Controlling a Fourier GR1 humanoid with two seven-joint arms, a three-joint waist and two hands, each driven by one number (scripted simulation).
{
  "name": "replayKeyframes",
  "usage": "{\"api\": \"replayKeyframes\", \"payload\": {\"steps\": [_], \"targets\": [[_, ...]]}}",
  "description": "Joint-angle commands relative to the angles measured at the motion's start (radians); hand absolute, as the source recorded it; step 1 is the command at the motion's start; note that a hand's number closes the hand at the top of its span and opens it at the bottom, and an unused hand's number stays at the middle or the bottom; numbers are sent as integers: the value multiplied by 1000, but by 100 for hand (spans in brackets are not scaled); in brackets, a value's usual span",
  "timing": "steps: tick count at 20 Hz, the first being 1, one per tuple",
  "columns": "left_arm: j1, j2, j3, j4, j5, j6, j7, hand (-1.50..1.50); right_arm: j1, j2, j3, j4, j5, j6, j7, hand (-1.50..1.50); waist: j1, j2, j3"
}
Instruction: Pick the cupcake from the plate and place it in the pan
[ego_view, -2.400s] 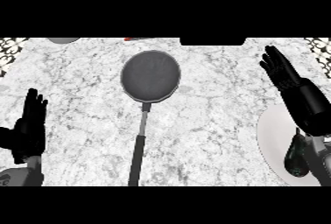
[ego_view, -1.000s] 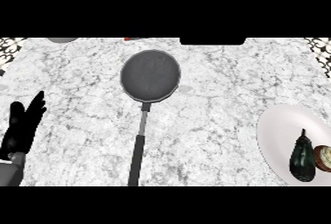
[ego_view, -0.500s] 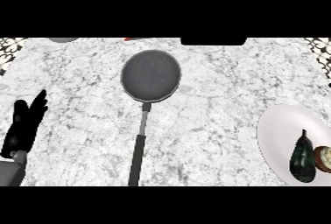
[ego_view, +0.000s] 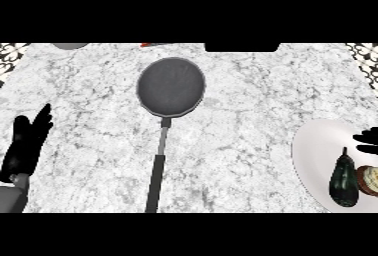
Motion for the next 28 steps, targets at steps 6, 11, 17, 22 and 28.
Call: {"api": "replayKeyframes", "payload": {"steps": [6,11,17,22,28], "targets": [[-4,-42,20,-24,-63,-4,39,0,-77,111,64,183,222,-45,-117,-150,7,0,-1],[56,-61,51,-82,-83,-4,38,0,26,97,3,134,283,-108,-142,-150,-4,-3,-1],[50,-74,64,-95,-97,-52,51,0,-40,213,72,265,409,-147,-161,-150,2,-2,-1],[-41,-76,118,6,-115,-90,36,0,-47,232,29,234,415,-114,-186,-150,-5,-1,-2],[-45,-74,161,-15,-133,-112,76,0,-73,285,28,293,494,-121,-188,-150,-3,-1,-1]]}}
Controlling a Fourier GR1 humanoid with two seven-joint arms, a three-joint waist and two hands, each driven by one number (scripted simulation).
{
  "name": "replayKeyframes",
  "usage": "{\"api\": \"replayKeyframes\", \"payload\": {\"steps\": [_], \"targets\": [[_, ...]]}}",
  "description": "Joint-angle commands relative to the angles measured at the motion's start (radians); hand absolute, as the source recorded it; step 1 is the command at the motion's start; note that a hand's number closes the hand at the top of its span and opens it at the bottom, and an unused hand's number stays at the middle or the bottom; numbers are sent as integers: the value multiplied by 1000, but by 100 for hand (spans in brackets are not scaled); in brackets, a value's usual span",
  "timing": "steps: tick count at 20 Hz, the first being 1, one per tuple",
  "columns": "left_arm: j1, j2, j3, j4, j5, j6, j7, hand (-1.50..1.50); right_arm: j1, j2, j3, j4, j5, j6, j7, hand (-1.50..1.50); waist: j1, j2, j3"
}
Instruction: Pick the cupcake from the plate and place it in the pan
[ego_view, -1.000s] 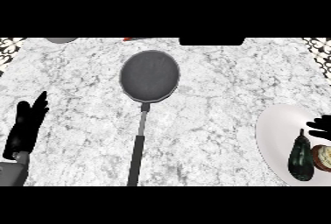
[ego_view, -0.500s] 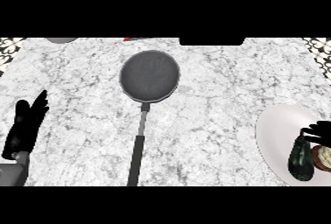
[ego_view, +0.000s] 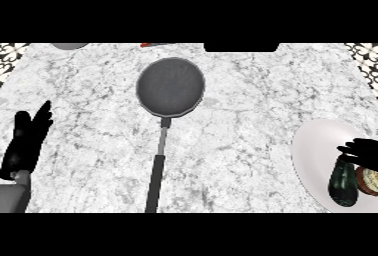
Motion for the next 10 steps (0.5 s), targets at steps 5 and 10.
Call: {"api": "replayKeyframes", "payload": {"steps": [5,10], "targets": [[30,-31,30,-19,-28,-32,-20,0,1,58,-3,114,104,-42,-62,-150,3,1,0],[24,-66,43,32,-56,-38,-58,0,-120,132,17,166,176,16,-12,-150,8,2,0]]}}
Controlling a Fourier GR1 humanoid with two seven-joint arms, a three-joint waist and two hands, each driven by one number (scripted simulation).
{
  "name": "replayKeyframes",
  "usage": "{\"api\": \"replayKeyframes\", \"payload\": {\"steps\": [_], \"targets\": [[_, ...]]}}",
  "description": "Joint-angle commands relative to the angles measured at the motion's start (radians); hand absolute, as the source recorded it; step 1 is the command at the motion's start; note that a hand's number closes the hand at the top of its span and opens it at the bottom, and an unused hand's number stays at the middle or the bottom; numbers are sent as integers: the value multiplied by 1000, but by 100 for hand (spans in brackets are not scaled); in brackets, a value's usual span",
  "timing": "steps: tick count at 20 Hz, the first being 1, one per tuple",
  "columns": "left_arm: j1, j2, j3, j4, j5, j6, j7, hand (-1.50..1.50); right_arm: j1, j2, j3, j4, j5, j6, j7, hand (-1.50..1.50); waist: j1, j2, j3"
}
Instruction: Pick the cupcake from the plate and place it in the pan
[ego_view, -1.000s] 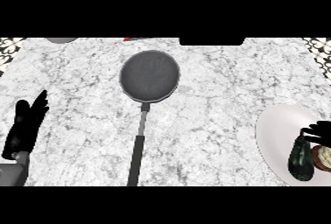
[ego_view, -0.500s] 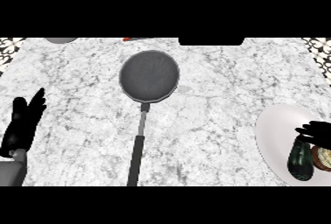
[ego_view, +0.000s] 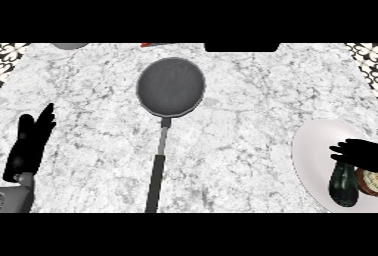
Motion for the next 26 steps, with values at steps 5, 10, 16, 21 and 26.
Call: {"api": "replayKeyframes", "payload": {"steps": [5,10,16,21,26], "targets": [[-53,-9,24,-31,-28,-18,66,0,-54,46,-12,165,102,-132,-130,150,4,2,1],[-60,-40,48,89,-47,-17,-28,0,-51,107,-54,164,123,-251,-125,150,-3,2,0],[-24,-8,96,25,-27,-78,9,0,-47,79,-118,68,93,-118,-156,150,-4,-1,0],[-33,-24,52,18,-49,-71,-15,0,-323,345,-131,211,100,62,286,150,47,4,0],[-41,-49,58,54,-58,-52,-26,0,-454,456,-219,334,76,-22,412,150,18,5,1]]}}
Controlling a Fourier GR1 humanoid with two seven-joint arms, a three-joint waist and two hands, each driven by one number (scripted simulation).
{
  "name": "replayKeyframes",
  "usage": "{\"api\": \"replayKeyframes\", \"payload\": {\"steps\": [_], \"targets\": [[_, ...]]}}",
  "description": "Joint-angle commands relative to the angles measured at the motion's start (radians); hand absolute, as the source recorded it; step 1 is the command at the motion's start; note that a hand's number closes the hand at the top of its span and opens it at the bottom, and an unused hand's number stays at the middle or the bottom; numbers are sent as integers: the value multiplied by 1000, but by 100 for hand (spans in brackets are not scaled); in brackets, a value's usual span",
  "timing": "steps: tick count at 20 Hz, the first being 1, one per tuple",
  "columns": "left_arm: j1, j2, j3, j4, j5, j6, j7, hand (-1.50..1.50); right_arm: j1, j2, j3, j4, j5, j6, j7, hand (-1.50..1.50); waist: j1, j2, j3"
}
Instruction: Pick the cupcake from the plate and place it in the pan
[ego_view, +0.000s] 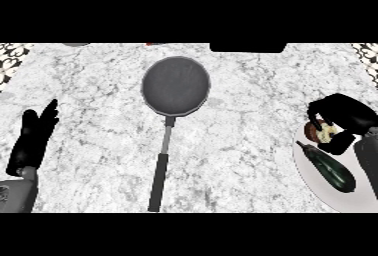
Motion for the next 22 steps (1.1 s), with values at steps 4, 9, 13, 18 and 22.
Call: {"api": "replayKeyframes", "payload": {"steps": [4,9,13,18,22], "targets": [[-8,13,17,0,5,-8,15,0,-146,131,-142,-48,-129,-167,31,150,-18,-5,2],[33,-3,3,-74,-13,11,50,0,-210,225,-148,-112,-217,-131,36,150,-18,-9,1],[35,9,44,-30,11,-28,8,0,-257,267,-123,-143,-233,-79,114,150,-24,-6,0],[53,-12,35,-42,-7,-18,-15,0,-396,366,-130,-24,-249,-102,220,150,-15,-3,0],[54,-24,21,-36,-28,-12,-26,0,-484,449,-150,140,-244,-197,273,150,-6,1,0]]}}
